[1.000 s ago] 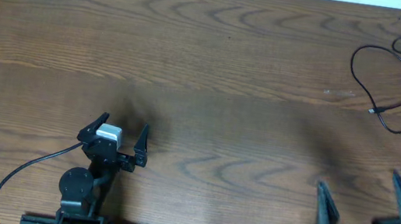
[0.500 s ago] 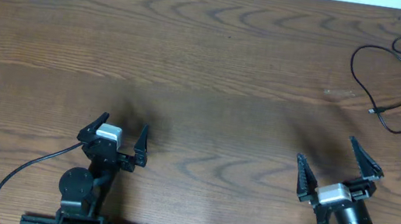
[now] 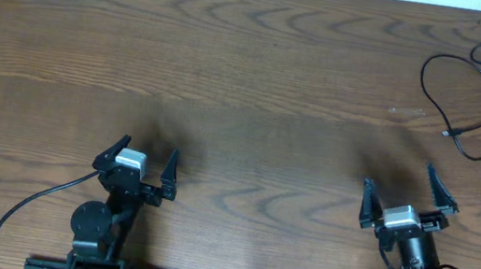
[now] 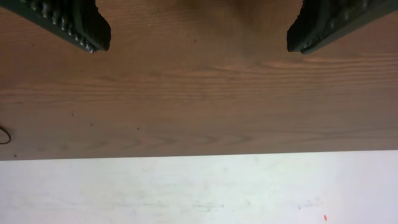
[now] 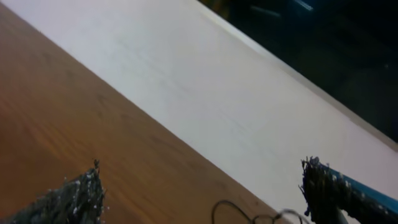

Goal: Untangle cables

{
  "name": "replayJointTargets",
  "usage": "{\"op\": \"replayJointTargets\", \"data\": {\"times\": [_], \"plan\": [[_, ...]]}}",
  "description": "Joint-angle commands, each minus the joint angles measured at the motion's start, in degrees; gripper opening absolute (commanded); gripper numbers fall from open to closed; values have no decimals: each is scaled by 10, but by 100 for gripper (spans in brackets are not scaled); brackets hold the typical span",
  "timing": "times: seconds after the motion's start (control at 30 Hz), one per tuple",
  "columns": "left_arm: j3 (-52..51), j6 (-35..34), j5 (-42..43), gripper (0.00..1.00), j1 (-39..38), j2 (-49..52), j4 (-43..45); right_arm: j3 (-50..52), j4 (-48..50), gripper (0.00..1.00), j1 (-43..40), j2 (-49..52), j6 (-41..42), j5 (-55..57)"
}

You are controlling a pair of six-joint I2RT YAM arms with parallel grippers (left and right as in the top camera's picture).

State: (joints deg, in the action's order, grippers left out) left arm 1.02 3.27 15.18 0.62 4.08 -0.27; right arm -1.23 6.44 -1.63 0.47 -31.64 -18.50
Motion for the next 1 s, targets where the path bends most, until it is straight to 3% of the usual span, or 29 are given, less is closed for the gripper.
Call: {"op": "replayJointTargets", "data": {"times": [0.0, 0.43, 0.97], "plan": [[-8, 8, 17, 98, -2, 0, -23, 9, 4, 99, 1, -2, 65, 64], [-8, 8, 17, 98, -2, 0, -23, 9, -63, 99, -18, -2, 246, 219], [-8, 8, 17, 98, -2, 0, -23, 10, -101, 99, -18, -2, 245, 241]]}}
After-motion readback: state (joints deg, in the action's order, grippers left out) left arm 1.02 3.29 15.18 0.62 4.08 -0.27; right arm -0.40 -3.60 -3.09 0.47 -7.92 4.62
